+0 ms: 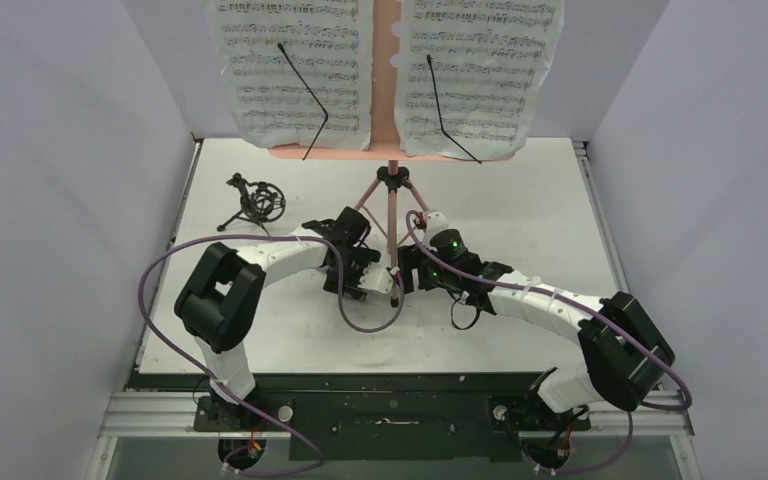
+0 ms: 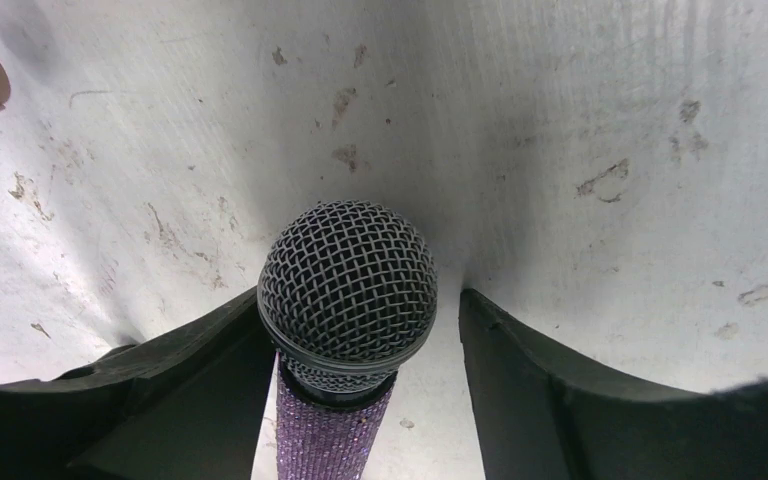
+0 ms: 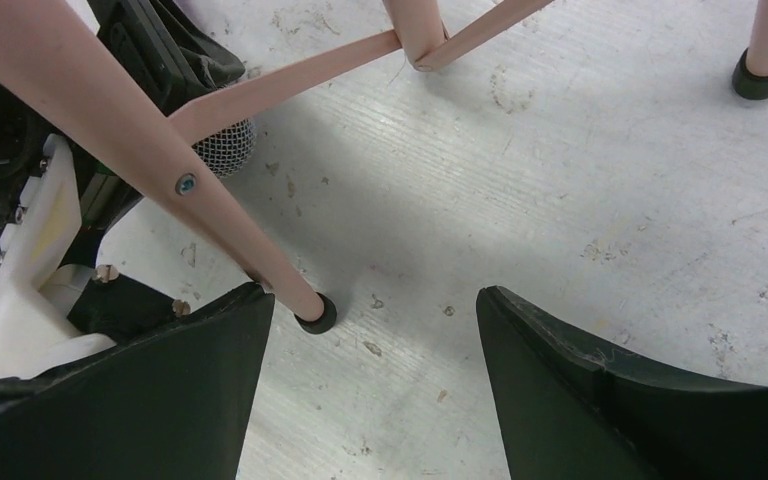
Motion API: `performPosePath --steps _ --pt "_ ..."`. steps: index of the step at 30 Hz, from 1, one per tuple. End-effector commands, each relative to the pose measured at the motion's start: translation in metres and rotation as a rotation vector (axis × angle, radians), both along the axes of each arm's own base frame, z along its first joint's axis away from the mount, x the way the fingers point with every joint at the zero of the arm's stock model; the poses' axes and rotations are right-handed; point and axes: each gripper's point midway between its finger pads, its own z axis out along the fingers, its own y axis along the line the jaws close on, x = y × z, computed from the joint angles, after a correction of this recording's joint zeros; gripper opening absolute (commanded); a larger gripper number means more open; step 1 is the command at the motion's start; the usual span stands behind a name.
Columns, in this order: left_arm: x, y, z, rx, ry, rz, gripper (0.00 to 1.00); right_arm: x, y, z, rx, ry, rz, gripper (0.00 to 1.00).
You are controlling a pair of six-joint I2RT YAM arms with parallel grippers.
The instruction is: Set up the instrument practice props
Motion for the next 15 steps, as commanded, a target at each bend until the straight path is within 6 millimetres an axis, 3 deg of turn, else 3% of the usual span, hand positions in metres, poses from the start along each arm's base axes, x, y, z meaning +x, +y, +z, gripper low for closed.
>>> performPosePath --steps 1,5,8,10,15 --pt "0.008 0.000 -0.004 0.051 -0.025 0.017 0.58 0.001 0.009 0.028 0.078 -0.067 0.024 0.77" --pt "0.006 0.000 -0.003 0.060 -0.013 0.031 0.41 0.001 0.010 0.032 0.089 -0.073 0.029 0.78" --pt "0.003 -0.001 0.000 0.069 0.022 0.049 0.21 0.000 0.011 0.035 0.098 -0.077 0.031 0.78" --pt "-0.009 0.003 0.002 0.108 0.104 0.047 0.01 0.001 0.011 0.037 0.101 -0.079 0.030 0.79" --pt "-0.024 0.014 -0.001 0.204 0.208 0.124 0.00 0.001 0.013 0.042 0.113 -0.088 0.035 0.80"
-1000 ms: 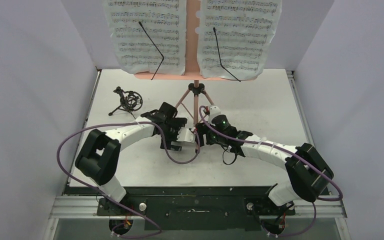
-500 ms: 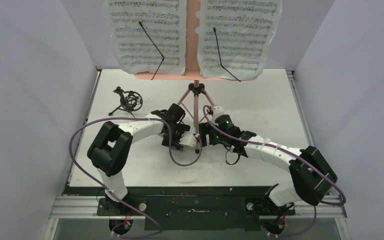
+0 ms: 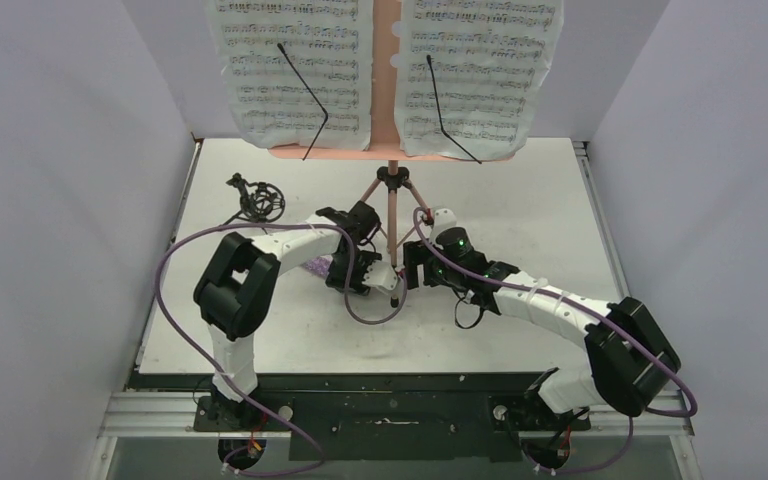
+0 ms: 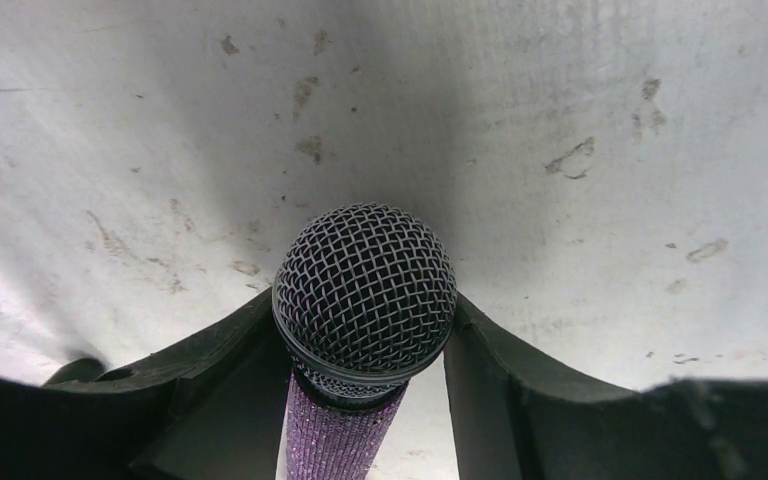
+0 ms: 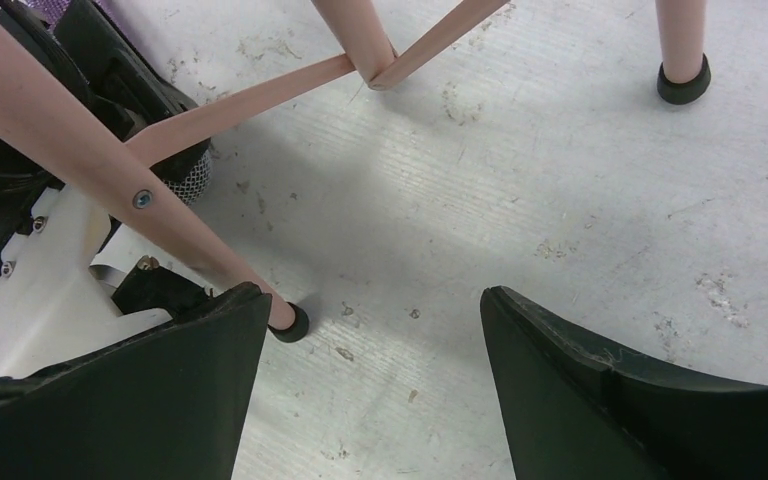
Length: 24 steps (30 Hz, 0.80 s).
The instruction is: Set up the instrument practice props
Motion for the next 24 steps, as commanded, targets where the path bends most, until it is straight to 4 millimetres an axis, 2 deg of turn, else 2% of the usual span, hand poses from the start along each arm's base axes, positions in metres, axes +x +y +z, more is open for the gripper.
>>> performPosePath --steps 1,3,7,11,16,17,18,20,24 --pt "-0.022 0.011 0.000 0.090 0.100 0.127 0.00 -0.005 0.027 0.036 0.117 -0.064 0.089 0.81" --pt "-0.022 0.012 0.004 0.078 0.072 0.154 0.00 -0.006 0.027 0.039 0.122 -0.069 0.090 0.81" --pt "-0.023 0.005 0.025 -0.027 -0.018 0.207 0.00 -0.007 0.026 0.050 0.138 -0.097 0.092 0.84" --pt "-0.024 -0.003 0.051 -0.164 -0.097 0.270 0.00 -0.008 0.026 0.061 0.162 -0.129 0.107 0.91" --pt "-0.037 -0.020 0.087 -0.391 -0.119 0.343 0.00 -0.011 0.029 0.074 0.201 -0.169 0.133 1.00" --pt "-0.039 -0.023 0.094 -0.435 -0.124 0.357 0.00 -0.012 0.030 0.079 0.212 -0.182 0.140 1.00" --pt "-0.041 -0.026 0.101 -0.484 -0.131 0.374 0.00 -0.014 0.030 0.082 0.223 -0.191 0.148 0.94" --pt "-0.045 -0.030 0.117 -0.588 -0.146 0.409 0.00 -0.016 0.031 0.092 0.249 -0.221 0.162 0.91" --pt "-0.054 -0.044 0.158 -0.871 -0.141 0.453 0.00 -0.024 0.032 0.114 0.307 -0.286 0.200 0.90"
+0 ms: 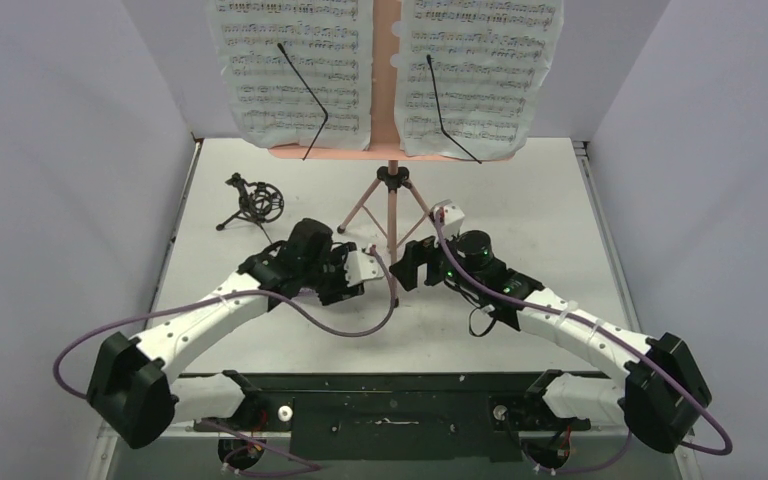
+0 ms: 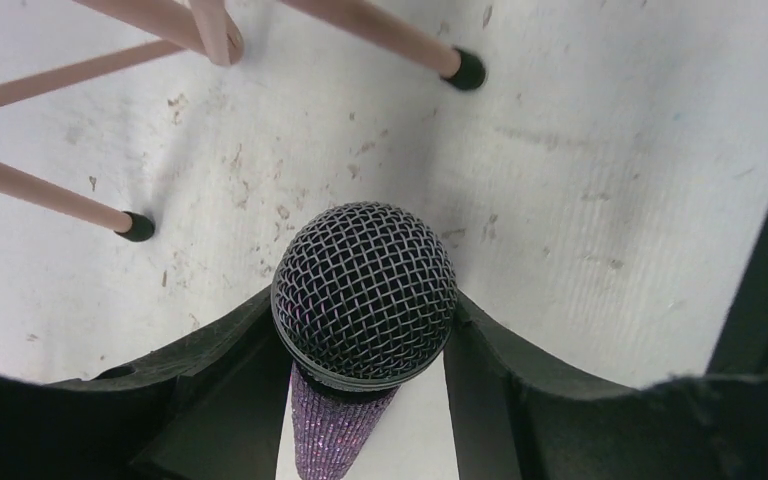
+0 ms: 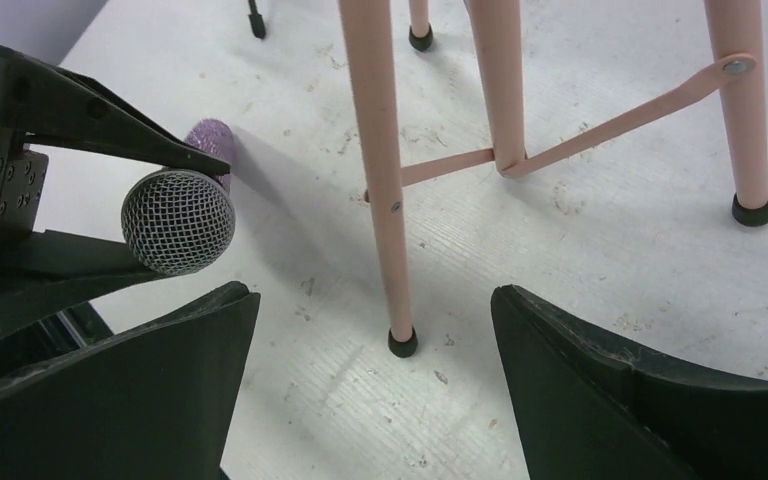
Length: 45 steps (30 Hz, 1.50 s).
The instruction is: Set up the instrument practice props
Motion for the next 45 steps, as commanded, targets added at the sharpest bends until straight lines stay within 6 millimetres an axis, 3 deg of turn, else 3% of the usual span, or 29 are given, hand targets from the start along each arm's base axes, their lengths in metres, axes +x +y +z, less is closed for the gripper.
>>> performPosePath --steps 1,5,8,11,16,23,30,34,36,41,42,45 --pt "-0.002 -0.037 0.068 -0.442 -0.060 0.045 0.00 -0.009 0.012 0.051 0.135 -0.156 0.080 0.90" --pt "-0.010 -0.043 0.114 -0.792 -0.065 0.130 0.00 -0.022 0.020 0.071 0.197 -0.229 0.165 0.90" --pt "-0.018 -0.036 0.148 -1.040 -0.046 0.219 0.00 -0.036 0.031 0.082 0.222 -0.275 0.255 0.90" --pt "-0.020 -0.028 0.168 -1.197 0.026 0.317 0.00 -0.053 0.045 0.087 0.216 -0.311 0.342 0.90" --pt "-0.027 -0.031 0.191 -1.262 0.146 0.342 0.00 -0.081 0.074 0.087 0.189 -0.338 0.469 0.90" --pt "-0.032 -0.037 0.215 -1.349 0.291 0.365 0.00 -0.085 0.089 0.090 0.216 -0.336 0.490 0.91" --pt "-0.036 -0.043 0.228 -1.373 0.365 0.345 0.00 -0.085 0.100 0.104 0.242 -0.366 0.507 1.00" --pt "-0.036 -0.043 0.231 -1.380 0.364 0.345 0.00 -0.086 0.104 0.114 0.255 -0.386 0.519 0.81" --pt "-0.035 -0.041 0.230 -1.384 0.357 0.352 0.00 -0.085 0.105 0.114 0.253 -0.391 0.520 0.65" --pt "-0.035 -0.040 0.230 -1.396 0.357 0.359 0.03 -0.079 0.106 0.108 0.233 -0.377 0.497 0.14" --pt "-0.035 -0.040 0.230 -1.397 0.358 0.362 0.13 -0.078 0.106 0.106 0.230 -0.372 0.490 0.07" --pt "-0.032 -0.039 0.228 -1.399 0.362 0.374 0.66 -0.075 0.104 0.104 0.218 -0.364 0.467 0.05"
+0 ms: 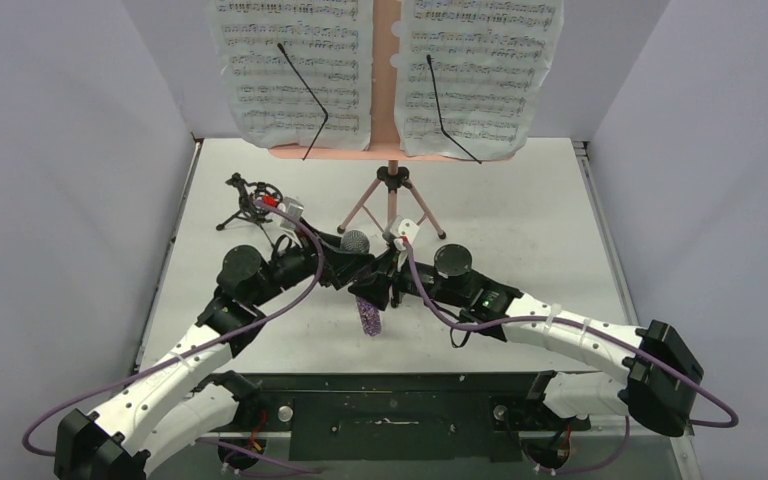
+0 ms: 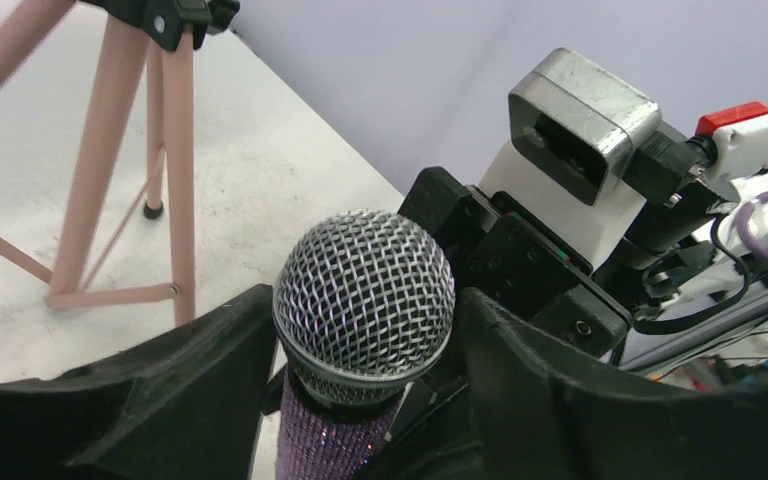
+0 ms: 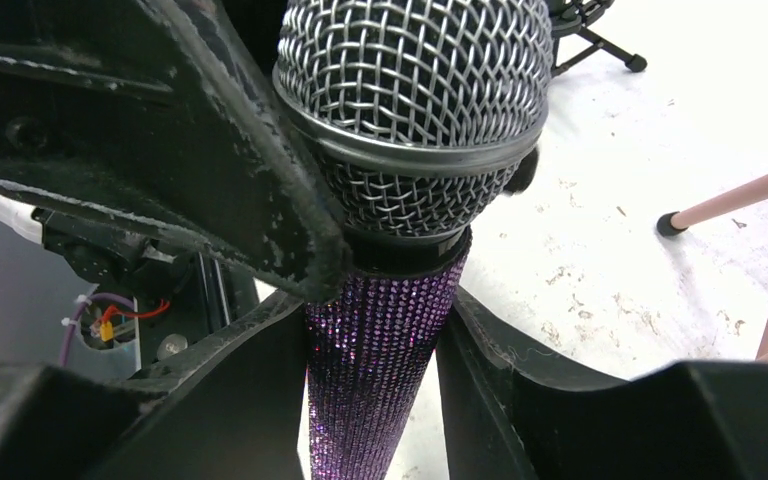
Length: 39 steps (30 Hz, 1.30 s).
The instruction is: Set up the instrument practice props
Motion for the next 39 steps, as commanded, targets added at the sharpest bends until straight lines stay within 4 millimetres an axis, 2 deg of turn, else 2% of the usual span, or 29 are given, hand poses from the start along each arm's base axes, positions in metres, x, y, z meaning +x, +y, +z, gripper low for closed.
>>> performPosePath --steps 1,3,4,10,17,23,32,36,39 --pt "0.001 0.005 0.045 -0.111 -0.089 0.019 0.78 0.003 0.007 0.028 0.057 -0.064 -0.006 0.05" --pt "0.005 0.008 0.042 -0.113 -0.075 0.034 0.96 0.007 0.004 0.028 0.054 -0.061 -0.034 0.05" --pt "0.008 0.011 0.040 -0.117 -0.061 0.047 0.97 0.008 0.002 0.029 0.055 -0.063 -0.048 0.05" --pt "0.039 0.046 0.017 -0.172 0.080 0.179 0.96 0.017 -0.012 0.031 0.052 -0.067 -0.138 0.05" --pt "0.075 0.092 -0.030 -0.117 0.256 0.385 0.96 0.021 -0.018 0.031 0.051 -0.068 -0.173 0.05" --pt "0.096 0.144 -0.061 -0.093 0.420 0.596 0.96 0.021 -0.018 0.028 0.038 -0.066 -0.175 0.05" --pt "0.117 0.231 -0.084 -0.152 0.551 0.915 0.96 0.021 -0.020 0.030 0.036 -0.071 -0.181 0.05" --pt "0.131 0.247 -0.087 -0.252 0.590 0.881 0.98 0.021 -0.021 0.028 0.030 -0.068 -0.183 0.05" --pt "0.146 0.250 -0.085 -0.313 0.595 0.838 1.00 0.021 -0.022 0.029 0.029 -0.069 -0.186 0.05"
